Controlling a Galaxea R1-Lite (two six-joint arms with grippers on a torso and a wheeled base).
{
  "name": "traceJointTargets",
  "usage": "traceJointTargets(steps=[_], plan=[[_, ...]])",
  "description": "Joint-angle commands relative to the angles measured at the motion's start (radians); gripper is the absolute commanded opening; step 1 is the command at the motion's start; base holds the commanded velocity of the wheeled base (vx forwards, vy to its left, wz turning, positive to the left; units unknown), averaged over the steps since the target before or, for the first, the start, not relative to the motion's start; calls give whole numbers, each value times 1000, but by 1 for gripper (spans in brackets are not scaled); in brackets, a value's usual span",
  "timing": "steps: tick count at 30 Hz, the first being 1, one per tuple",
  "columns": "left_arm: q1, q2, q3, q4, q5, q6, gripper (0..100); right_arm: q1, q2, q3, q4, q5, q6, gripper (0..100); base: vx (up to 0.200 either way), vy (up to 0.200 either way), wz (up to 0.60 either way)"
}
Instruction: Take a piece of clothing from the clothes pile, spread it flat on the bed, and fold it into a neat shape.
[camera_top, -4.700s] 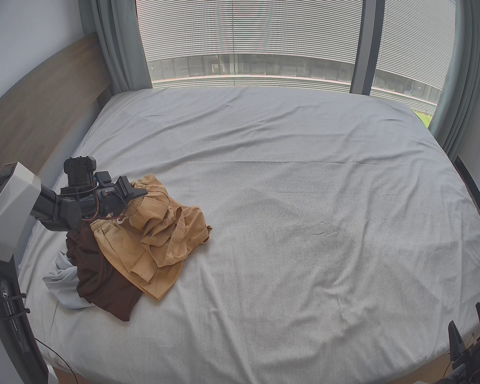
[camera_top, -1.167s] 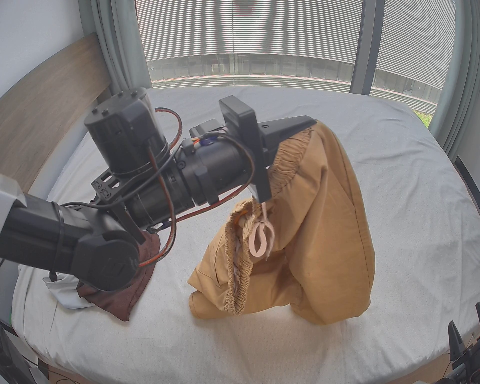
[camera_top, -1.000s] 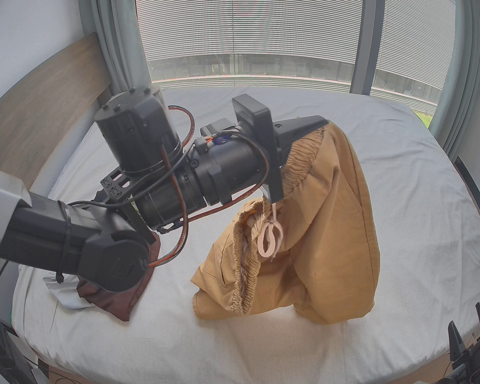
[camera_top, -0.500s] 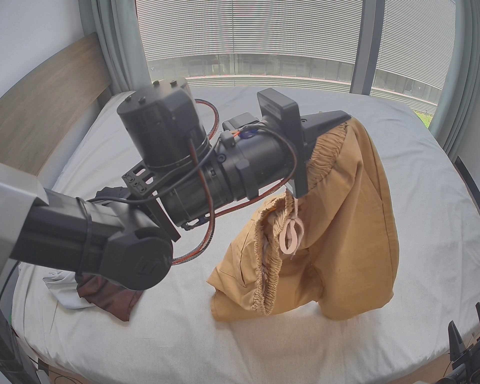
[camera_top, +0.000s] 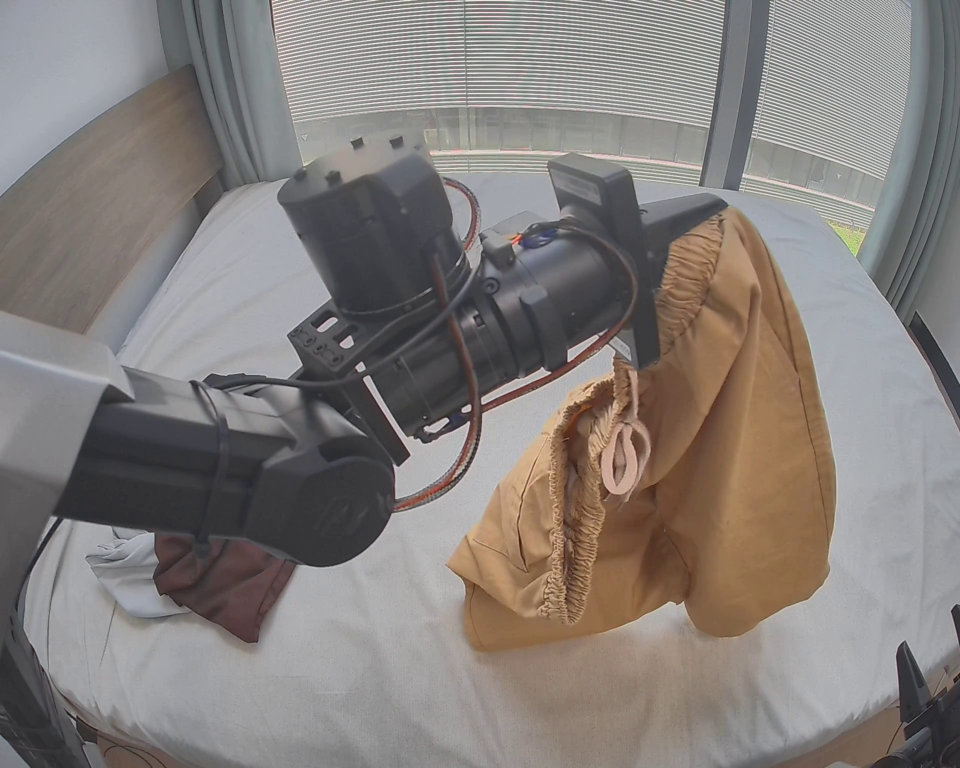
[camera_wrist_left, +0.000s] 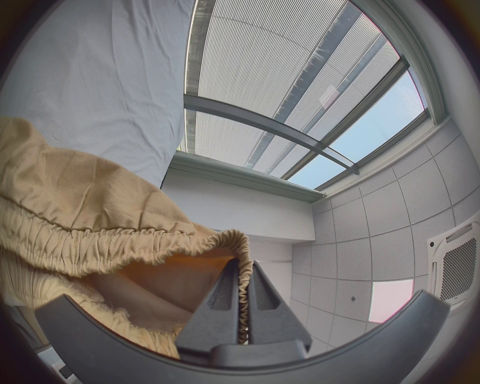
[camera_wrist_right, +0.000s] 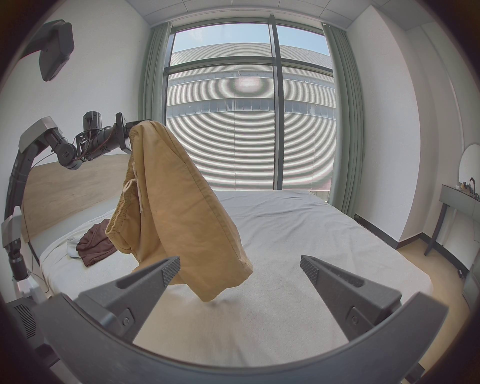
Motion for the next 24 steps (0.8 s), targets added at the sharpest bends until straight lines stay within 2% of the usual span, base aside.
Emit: traceJointTargets(steps=[1,6,14,20,24], plan=[[43,34,15,-3,14,4,0,1,-4,16,0,1,0,100,0,0,0],[105,30,60,-8,18,41,0,1,-4,16,0,1,0,100,0,0,0],[247,-2,182,-39,43,234,0,0,-4,16,0,1,0,100,0,0,0],[336,-42,264,-79,43,257,0,0,-4,16,-2,-1,-2,100,0,0,0],[378,-58,302,-85,44,330,0,1,-4,16,-2,-1,3,100,0,0,0]])
